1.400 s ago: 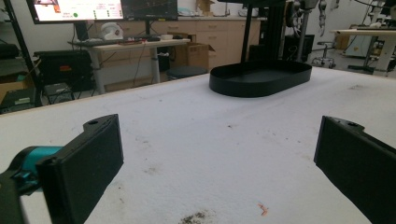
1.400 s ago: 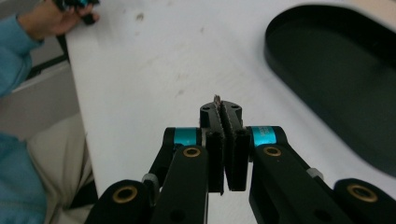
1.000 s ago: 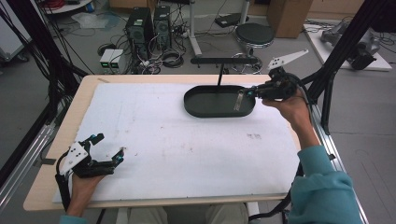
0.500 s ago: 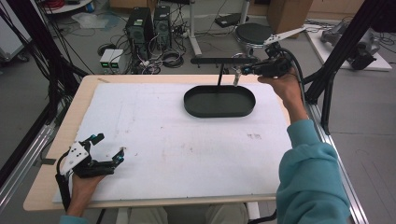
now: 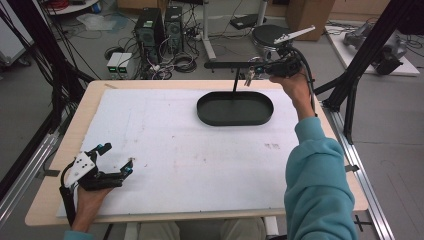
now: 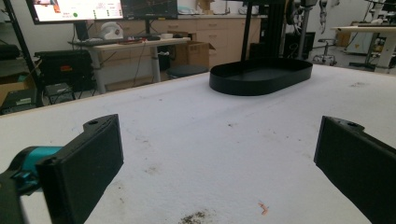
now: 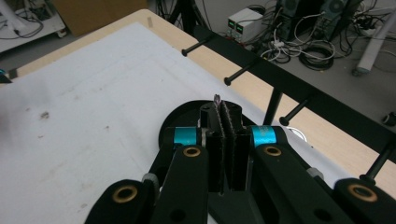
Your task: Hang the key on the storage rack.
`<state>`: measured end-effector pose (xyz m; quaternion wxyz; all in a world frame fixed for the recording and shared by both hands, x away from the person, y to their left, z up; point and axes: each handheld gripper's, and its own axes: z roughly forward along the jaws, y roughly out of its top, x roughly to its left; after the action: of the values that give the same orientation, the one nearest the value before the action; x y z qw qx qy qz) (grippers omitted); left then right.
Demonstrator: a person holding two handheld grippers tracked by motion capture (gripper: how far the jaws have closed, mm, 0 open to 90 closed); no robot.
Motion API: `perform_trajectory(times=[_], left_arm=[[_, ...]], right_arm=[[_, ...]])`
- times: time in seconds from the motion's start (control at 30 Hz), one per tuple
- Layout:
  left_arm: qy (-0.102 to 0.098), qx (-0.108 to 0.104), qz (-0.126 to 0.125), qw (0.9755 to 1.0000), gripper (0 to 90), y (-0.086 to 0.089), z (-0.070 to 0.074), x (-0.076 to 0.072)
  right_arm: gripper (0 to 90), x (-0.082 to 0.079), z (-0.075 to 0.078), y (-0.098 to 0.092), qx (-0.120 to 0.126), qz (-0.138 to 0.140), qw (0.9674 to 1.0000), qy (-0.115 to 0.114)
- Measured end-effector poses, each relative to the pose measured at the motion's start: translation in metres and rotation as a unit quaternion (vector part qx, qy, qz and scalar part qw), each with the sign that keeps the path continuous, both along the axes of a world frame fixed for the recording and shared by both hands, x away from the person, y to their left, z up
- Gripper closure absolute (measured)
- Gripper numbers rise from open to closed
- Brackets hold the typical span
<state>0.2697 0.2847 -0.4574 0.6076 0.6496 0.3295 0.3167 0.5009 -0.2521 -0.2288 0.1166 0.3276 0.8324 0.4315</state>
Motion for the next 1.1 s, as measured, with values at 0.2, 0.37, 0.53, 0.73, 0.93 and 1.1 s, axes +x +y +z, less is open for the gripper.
perform_trajectory(times=[0.2,0.37,0.53,0.73,0.93,1.1], left_arm=[[0.0,-0.003,0.001,1.0,1.7,0.0,0.0,0.0],[0.0,-0.003,0.001,1.0,1.7,0.0,0.0,0.0],[0.001,-0.004,0.0,1.0,1.7,0.0,0.0,0.0],[0.001,-0.004,0.0,1.0,1.7,0.0,0.0,0.0],[0.002,-0.004,-0.001,1.0,1.7,0.0,0.0,0.0],[0.001,-0.005,0.0,1.0,1.7,0.0,0.0,0.001]], right_arm=[[89.1,0.009,-0.007,0.002,-0.01,-0.01,0.9999,-0.007],[89.1,0.016,-0.013,0.006,-0.017,-0.015,0.9997,0.003],[89.0,0.021,-0.019,0.009,-0.03,-0.02,0.9993,0.007],[89.0,0.025,-0.024,0.01,-0.041,-0.03,0.9986,0.015],[89.0,0.029,-0.028,0.011,-0.049,-0.037,0.998,0.014],[89.0,0.033,-0.031,0.008,-0.052,-0.044,0.9975,0.018]])
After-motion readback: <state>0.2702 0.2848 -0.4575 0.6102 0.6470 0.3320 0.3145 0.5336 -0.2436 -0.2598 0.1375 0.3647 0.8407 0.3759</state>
